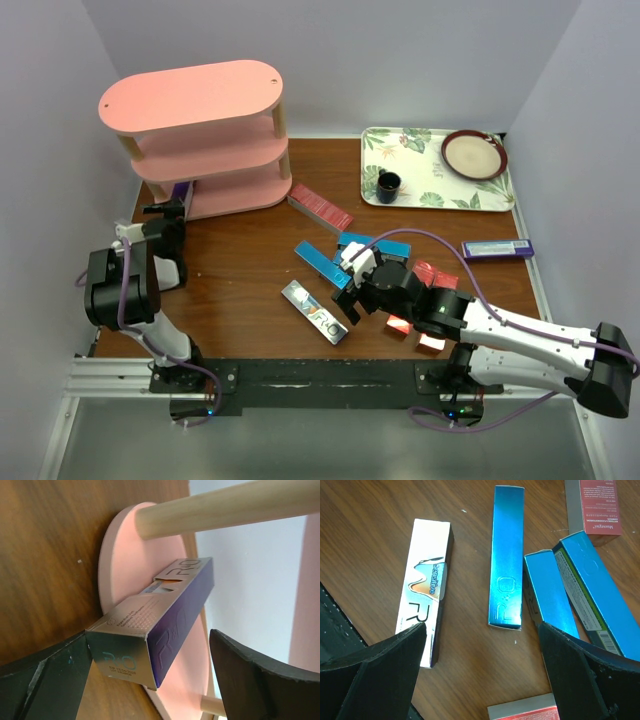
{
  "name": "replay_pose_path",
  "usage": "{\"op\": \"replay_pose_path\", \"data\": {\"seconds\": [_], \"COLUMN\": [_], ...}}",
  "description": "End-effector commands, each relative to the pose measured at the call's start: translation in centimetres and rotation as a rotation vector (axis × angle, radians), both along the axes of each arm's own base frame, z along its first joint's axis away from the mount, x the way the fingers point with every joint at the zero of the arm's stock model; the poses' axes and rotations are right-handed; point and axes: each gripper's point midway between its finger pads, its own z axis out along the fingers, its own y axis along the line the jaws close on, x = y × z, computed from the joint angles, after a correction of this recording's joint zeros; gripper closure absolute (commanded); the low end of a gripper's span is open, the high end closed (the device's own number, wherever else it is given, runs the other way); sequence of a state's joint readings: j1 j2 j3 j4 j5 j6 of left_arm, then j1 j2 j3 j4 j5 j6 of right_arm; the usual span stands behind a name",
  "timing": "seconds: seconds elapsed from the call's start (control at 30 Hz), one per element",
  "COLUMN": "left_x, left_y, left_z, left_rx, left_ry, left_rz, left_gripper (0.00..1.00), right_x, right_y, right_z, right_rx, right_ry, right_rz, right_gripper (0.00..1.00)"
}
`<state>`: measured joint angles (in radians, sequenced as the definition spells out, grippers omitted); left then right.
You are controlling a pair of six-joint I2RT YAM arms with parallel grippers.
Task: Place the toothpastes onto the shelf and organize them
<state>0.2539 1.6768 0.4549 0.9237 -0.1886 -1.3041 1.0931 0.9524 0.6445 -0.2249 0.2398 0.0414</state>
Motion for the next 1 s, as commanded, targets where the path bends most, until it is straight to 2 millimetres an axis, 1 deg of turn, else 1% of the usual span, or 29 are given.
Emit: {"op": "replay_pose_path", "data": {"seconds": [0.0,0.03,0.07,0.3,0.33,0.4,0.43,0.47,0.5,0.53,0.6,0.63,0.7,0.73,0.77,0.8,0.83,0.87,0.9,0.93,0.97], "left_x": [-0.1,-0.5,-0.8,-2.3,-2.5,-3.6,-4.0,-4.3,-5.2,-5.6,-7.0,-7.3,-8.2,-8.2,-8.2,-7.3,-6.8,-6.3,-5.4,-5.2,-5.1], "left_y": [-0.4,-0.5,-0.4,-0.7,-0.8,-1.1,-1.3,-1.7,-2.1,-2.3,-3.1,-3.2,-2.9,-2.5,-2.1,-1.9,-2.0,-2.8,-3.1,-3.8,-4.1], "left_z": [0.5,0.3,0.5,0.2,0.5,-0.3,0.2,0.2,-0.5,0.1,-0.9,-0.2,-0.4,0.1,0.0,0.9,0.4,0.1,0.7,0.3,0.3], "left_rx": [0.003,-0.006,-0.01,-0.012,-0.011,-0.024,-0.019,-0.023,-0.028,-0.02,-0.026,-0.009,0.019,0.048,0.052,0.063,0.055,0.03,0.022,0.006,0.004], "left_ry": [0.013,0.022,0.023,0.08,0.076,0.11,0.096,0.09,0.105,0.09,0.124,0.107,0.114,0.11,0.122,0.102,0.122,0.139,0.129,0.139,0.138], "left_rz": [-0.017,-0.012,-0.001,-0.003,-0.005,-0.007,-0.011,-0.026,-0.039,-0.049,-0.076,-0.084,-0.065,-0.053,-0.033,-0.039,-0.056,-0.101,-0.126,-0.168,-0.186], "left_gripper": [0.0,0.0,0.0,0.0,0.0,0.0,0.0,0.0,0.0,0.0,0.0,0.0,0.0,0.0,0.0,0.0,0.0,0.0,0.0,0.0,0.0], "right_x": [0.0,-0.1,-0.1,-0.4,-0.4,-0.5,-0.6,-0.7,-0.8,-0.9,-1.1,-1.2,-1.3,-1.4,-1.5,-1.6,-1.7,-1.7,-1.8,-1.8,-1.9], "right_y": [0.3,0.3,0.3,0.4,0.4,0.4,0.4,0.4,0.5,0.6,0.7,0.7,0.7,0.7,0.6,0.6,0.6,0.5,0.5,0.4,0.4], "right_z": [0.7,0.6,0.5,0.3,0.2,0.2,0.2,0.2,0.3,0.2,0.2,0.1,0.1,0.0,-0.1,0.0,0.0,0.1,0.3,0.3,0.4], "right_rx": [0.03,0.029,0.028,0.025,0.024,0.027,0.025,0.029,0.036,0.037,0.045,0.043,0.04,0.032,0.029,0.032,0.031,0.035,0.04,0.044,0.049], "right_ry": [-0.01,-0.006,-0.002,0.016,0.019,0.028,0.033,0.041,0.046,0.053,0.068,0.076,0.087,0.095,0.1,0.101,0.105,0.106,0.105,0.107,0.107], "right_rz": [0.007,0.01,0.007,0.012,0.011,0.012,0.012,0.012,0.016,0.017,0.017,0.017,0.021,0.022,0.023,0.025,0.027,0.029,0.028,0.024,0.025], "right_gripper": [0.01,0.01,0.02,0.02,0.02,0.02,0.02,0.02,0.02,0.02,0.02,0.02,0.02,0.02,0.02,0.02,0.02,0.02,0.02,0.02,0.02]}}
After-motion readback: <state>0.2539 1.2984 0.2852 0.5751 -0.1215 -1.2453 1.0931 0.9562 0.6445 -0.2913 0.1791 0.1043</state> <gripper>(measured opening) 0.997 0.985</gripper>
